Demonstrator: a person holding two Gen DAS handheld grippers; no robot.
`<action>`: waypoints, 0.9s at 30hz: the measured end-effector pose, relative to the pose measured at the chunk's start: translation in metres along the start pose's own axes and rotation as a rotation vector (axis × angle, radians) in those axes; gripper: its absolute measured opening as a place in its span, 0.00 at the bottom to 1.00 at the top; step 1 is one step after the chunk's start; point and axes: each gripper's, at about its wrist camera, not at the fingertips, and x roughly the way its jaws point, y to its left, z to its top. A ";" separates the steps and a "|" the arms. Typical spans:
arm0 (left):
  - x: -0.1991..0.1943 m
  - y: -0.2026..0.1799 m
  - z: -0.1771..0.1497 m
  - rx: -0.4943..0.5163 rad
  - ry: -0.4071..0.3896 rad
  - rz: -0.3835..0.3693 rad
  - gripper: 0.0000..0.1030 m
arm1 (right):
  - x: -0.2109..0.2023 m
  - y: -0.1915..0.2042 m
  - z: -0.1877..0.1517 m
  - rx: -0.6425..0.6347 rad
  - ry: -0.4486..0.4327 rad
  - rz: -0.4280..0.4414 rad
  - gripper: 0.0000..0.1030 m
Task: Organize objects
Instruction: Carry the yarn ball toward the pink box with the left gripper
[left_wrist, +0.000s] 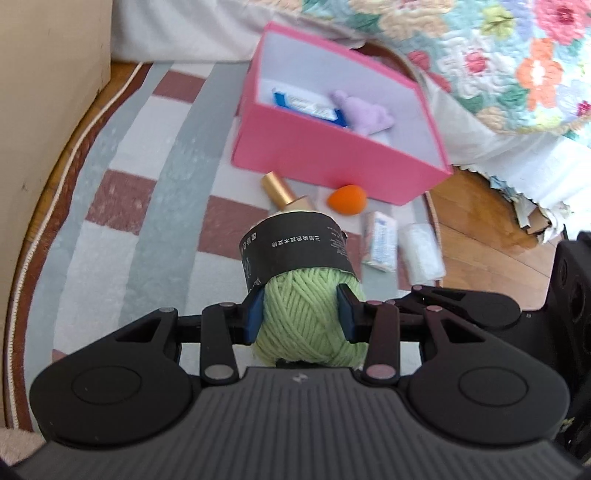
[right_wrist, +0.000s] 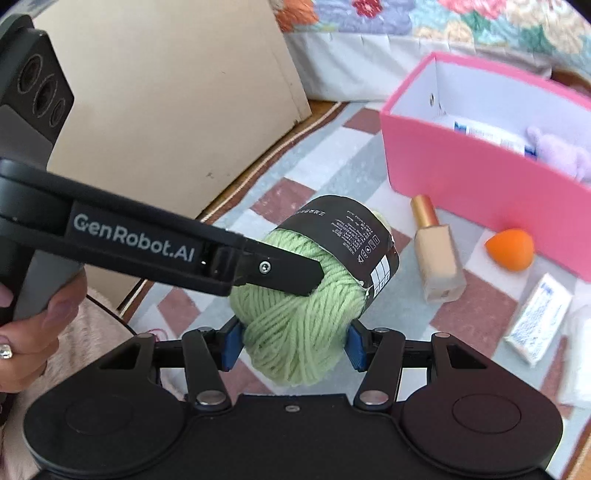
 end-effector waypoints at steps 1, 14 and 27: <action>-0.007 -0.006 0.000 0.009 -0.002 0.000 0.39 | -0.006 0.001 0.003 -0.005 0.000 0.002 0.58; -0.088 -0.083 0.037 0.156 -0.096 -0.029 0.40 | -0.105 0.018 0.045 -0.099 -0.098 -0.064 0.58; -0.088 -0.143 0.102 0.267 -0.156 -0.079 0.40 | -0.154 -0.017 0.095 -0.055 -0.124 -0.160 0.58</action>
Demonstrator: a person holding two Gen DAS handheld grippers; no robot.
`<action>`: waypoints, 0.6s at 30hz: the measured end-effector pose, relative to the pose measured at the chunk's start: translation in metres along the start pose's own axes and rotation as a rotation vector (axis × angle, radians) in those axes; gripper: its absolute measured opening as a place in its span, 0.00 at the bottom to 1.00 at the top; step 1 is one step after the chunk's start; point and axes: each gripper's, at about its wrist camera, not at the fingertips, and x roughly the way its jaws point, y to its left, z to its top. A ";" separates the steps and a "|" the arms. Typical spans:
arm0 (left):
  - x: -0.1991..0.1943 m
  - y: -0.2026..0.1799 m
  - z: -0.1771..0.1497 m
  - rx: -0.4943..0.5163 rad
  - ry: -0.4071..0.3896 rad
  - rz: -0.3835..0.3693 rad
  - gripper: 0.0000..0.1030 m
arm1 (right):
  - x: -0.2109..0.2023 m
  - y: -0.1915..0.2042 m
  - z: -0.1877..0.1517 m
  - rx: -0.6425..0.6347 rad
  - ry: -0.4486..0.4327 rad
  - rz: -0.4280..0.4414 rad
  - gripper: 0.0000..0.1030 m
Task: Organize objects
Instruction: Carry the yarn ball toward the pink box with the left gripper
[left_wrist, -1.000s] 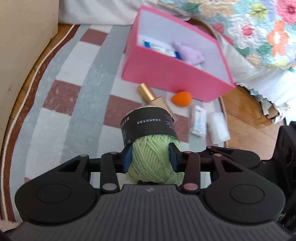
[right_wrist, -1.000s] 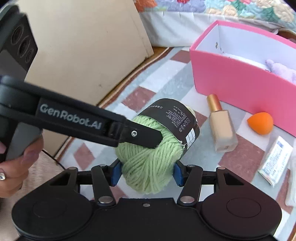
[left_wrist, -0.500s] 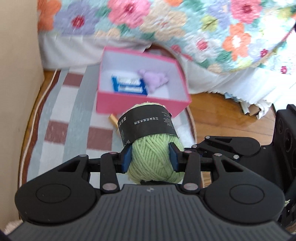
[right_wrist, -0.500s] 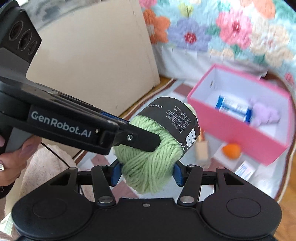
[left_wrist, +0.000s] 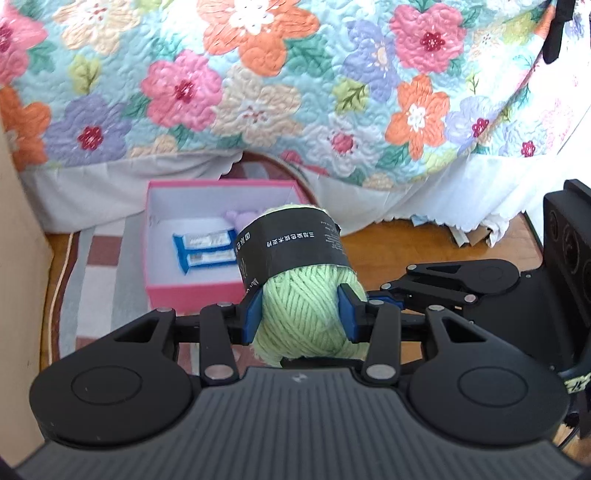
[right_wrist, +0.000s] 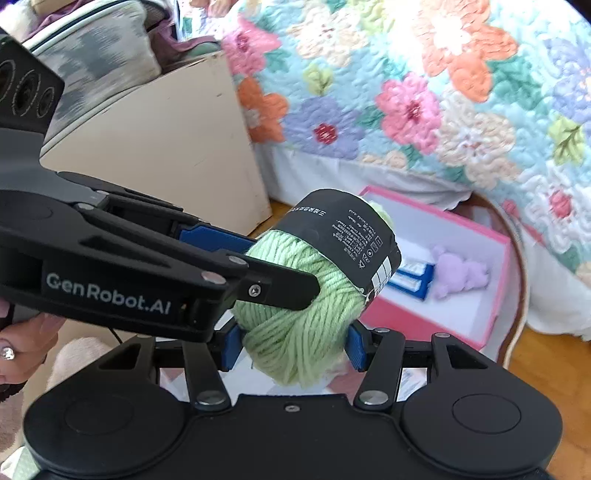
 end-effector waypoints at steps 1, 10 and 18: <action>0.006 -0.001 0.006 0.001 0.000 -0.008 0.40 | 0.001 -0.004 0.002 -0.008 -0.002 -0.014 0.58; 0.077 0.001 0.050 -0.016 0.037 -0.084 0.40 | 0.022 -0.055 0.020 -0.023 0.020 -0.128 0.58; 0.174 0.027 0.067 -0.106 0.092 -0.117 0.41 | 0.083 -0.110 0.021 0.011 0.079 -0.191 0.58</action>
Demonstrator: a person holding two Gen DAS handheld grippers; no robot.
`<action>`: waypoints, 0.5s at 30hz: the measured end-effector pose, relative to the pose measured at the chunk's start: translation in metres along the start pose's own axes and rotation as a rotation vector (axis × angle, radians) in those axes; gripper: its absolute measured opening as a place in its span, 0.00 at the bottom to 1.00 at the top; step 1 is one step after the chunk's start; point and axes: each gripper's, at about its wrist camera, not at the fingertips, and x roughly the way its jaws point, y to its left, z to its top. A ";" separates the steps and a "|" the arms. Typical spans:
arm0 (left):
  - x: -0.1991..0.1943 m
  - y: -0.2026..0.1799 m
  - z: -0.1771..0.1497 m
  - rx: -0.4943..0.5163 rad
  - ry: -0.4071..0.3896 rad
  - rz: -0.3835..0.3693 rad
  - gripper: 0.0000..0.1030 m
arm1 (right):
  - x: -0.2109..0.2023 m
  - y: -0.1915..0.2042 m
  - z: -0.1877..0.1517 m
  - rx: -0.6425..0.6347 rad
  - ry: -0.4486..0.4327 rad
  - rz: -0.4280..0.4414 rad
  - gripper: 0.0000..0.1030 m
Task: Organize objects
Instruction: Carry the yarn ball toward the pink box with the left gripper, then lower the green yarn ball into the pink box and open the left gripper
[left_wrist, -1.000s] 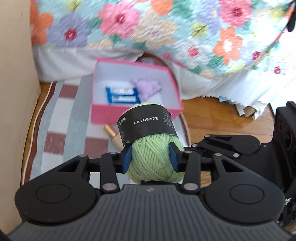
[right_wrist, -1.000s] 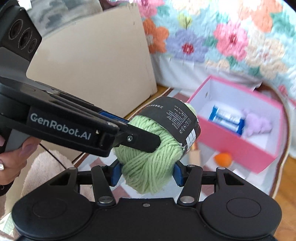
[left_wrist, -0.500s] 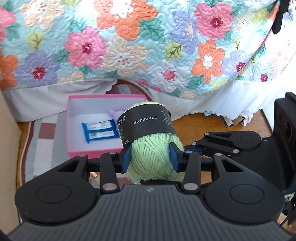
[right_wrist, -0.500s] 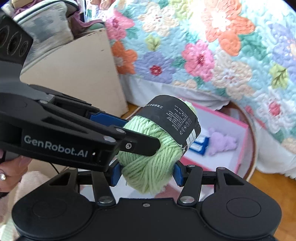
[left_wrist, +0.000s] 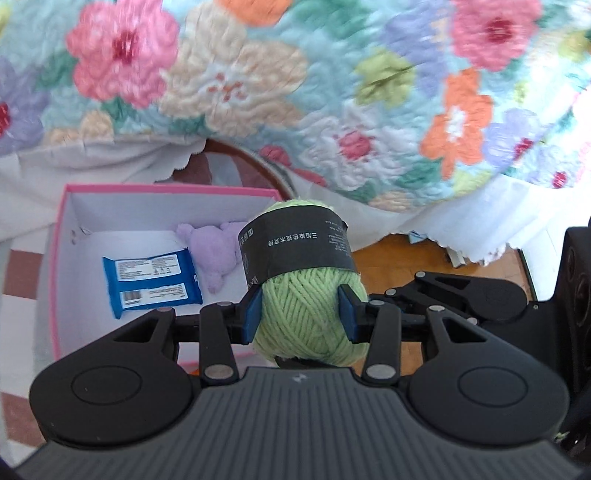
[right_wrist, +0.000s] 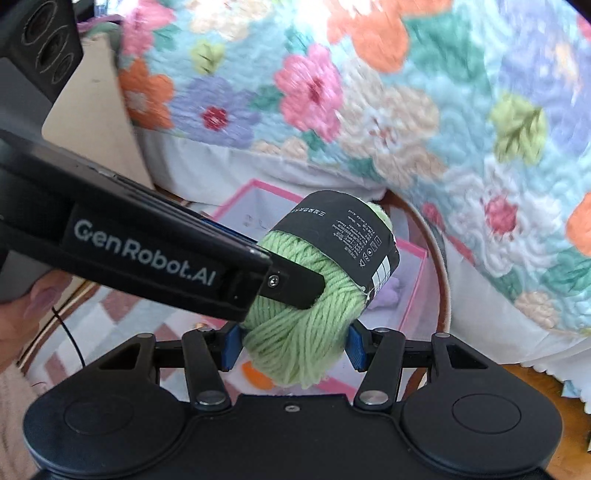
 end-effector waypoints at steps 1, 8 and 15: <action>0.011 0.006 0.000 -0.009 0.005 -0.003 0.41 | 0.011 -0.005 -0.001 0.008 0.009 0.000 0.58; 0.090 0.059 -0.009 -0.138 0.067 -0.045 0.41 | 0.086 -0.030 -0.019 0.123 0.084 0.009 0.58; 0.134 0.089 -0.013 -0.223 0.110 -0.071 0.41 | 0.132 -0.024 -0.019 0.057 0.191 -0.097 0.58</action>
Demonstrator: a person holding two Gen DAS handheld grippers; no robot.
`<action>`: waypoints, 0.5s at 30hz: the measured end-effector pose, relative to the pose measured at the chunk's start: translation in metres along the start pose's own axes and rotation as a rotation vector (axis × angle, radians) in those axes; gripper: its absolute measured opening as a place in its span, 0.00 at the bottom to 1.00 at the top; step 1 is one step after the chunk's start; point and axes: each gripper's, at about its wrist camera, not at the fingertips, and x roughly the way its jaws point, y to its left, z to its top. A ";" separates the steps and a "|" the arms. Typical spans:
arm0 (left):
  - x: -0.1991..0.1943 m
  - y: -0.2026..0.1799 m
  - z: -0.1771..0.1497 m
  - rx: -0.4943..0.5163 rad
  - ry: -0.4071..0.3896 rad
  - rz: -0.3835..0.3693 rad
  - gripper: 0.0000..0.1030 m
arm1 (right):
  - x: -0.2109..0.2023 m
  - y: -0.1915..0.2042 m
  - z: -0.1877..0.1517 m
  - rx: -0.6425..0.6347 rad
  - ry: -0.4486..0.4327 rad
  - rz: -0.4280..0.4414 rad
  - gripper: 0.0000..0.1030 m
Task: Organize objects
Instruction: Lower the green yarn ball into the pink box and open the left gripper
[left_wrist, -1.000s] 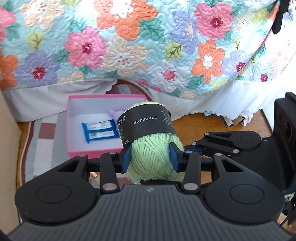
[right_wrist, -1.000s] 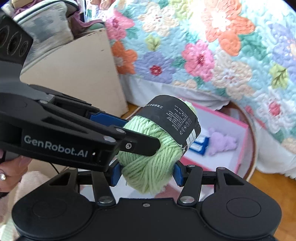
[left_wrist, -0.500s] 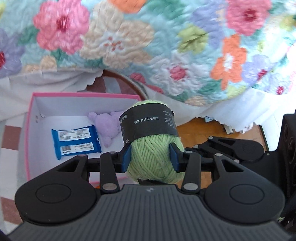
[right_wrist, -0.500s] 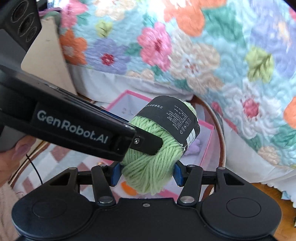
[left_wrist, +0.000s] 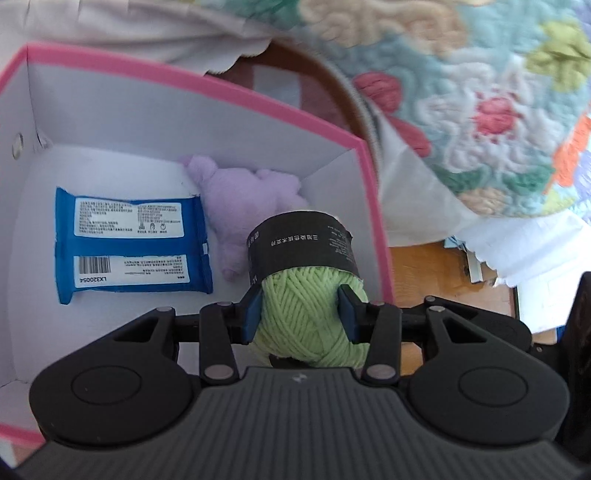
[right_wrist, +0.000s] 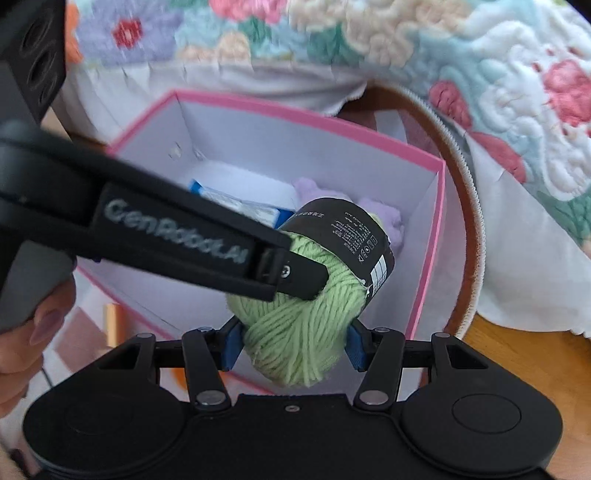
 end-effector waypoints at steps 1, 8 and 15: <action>0.004 0.004 0.002 -0.013 0.000 -0.001 0.41 | 0.005 0.001 0.003 -0.001 0.015 -0.014 0.58; 0.020 0.020 0.008 -0.109 0.030 -0.025 0.41 | 0.014 0.000 0.007 -0.036 0.054 -0.045 0.65; 0.037 0.011 -0.004 -0.070 0.077 -0.008 0.39 | -0.011 -0.011 -0.004 -0.045 -0.020 0.009 0.65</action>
